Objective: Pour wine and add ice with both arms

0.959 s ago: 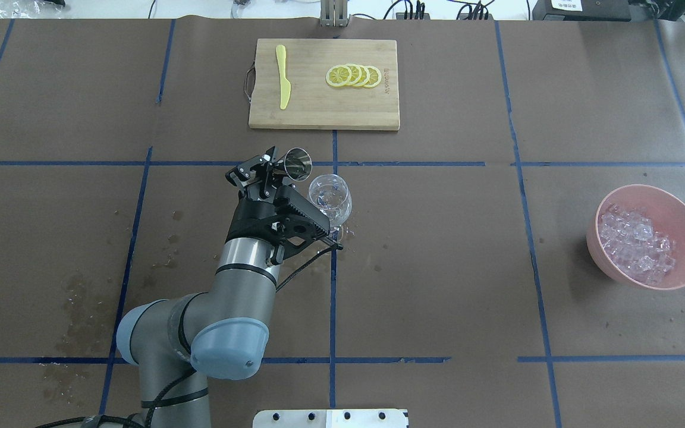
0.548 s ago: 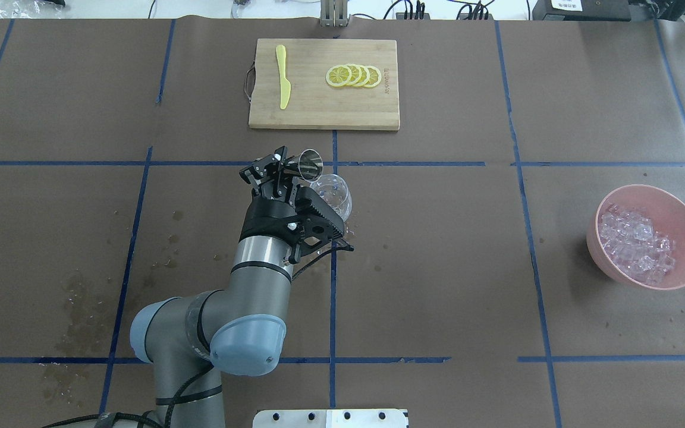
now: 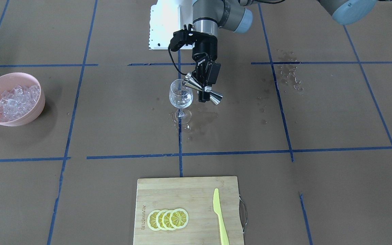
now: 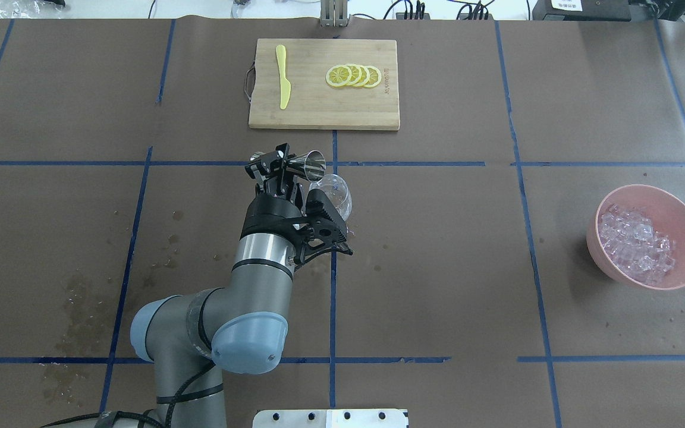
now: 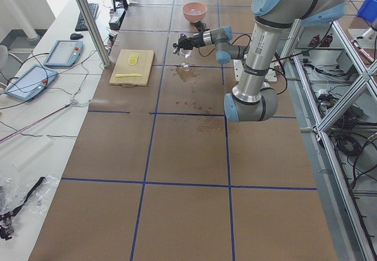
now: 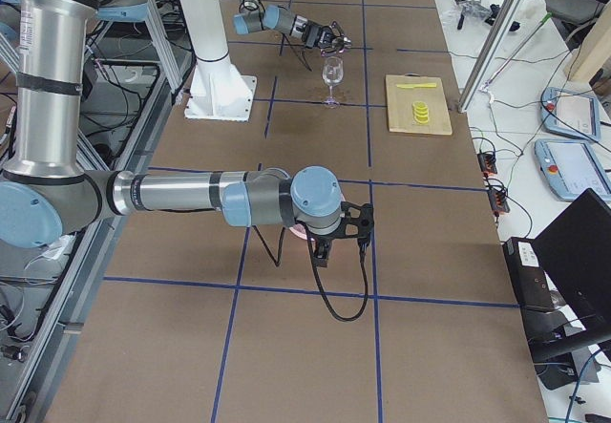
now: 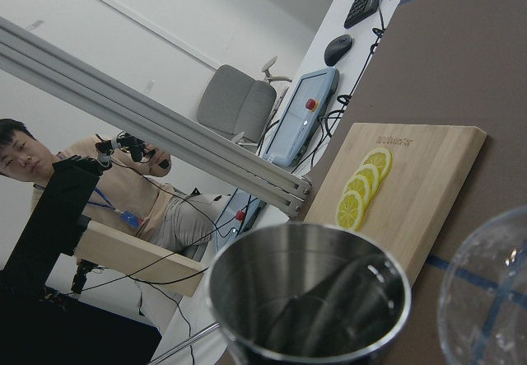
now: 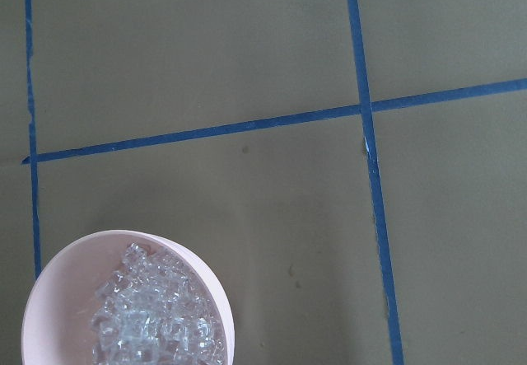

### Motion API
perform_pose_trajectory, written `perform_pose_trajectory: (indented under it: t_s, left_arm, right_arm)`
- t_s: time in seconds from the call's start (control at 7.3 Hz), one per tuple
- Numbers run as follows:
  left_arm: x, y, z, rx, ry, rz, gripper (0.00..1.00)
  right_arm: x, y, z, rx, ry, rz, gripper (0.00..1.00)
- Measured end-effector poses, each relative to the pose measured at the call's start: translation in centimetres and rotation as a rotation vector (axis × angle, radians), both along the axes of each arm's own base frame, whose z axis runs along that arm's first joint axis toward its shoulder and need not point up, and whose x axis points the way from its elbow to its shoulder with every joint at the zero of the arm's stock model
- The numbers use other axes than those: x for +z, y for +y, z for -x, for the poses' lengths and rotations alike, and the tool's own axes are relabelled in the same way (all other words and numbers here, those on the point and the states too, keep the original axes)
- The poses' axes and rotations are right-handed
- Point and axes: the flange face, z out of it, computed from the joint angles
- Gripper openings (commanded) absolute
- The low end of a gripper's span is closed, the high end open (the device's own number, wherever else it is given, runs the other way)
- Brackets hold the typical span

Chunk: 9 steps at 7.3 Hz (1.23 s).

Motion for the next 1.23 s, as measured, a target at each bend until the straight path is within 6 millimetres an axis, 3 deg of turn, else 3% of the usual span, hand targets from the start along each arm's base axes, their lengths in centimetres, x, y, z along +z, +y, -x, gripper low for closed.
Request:
perform_pose_trajectory:
  t_s: [0.82, 1.23]
  left_arm:
    - [-1.2, -0.2, 1.4, 0.009, -0.223, -0.077, 0.00]
    - [-1.7, -0.3, 2.0, 0.005, -0.314, -0.107, 0.00]
  right_arm:
    - [-0.7, -0.1, 0.0, 0.002, 0.001, -0.016, 1.00]
    - [-4.1, -0.3, 0.0, 0.060, -0.006, -0.001, 1.00]
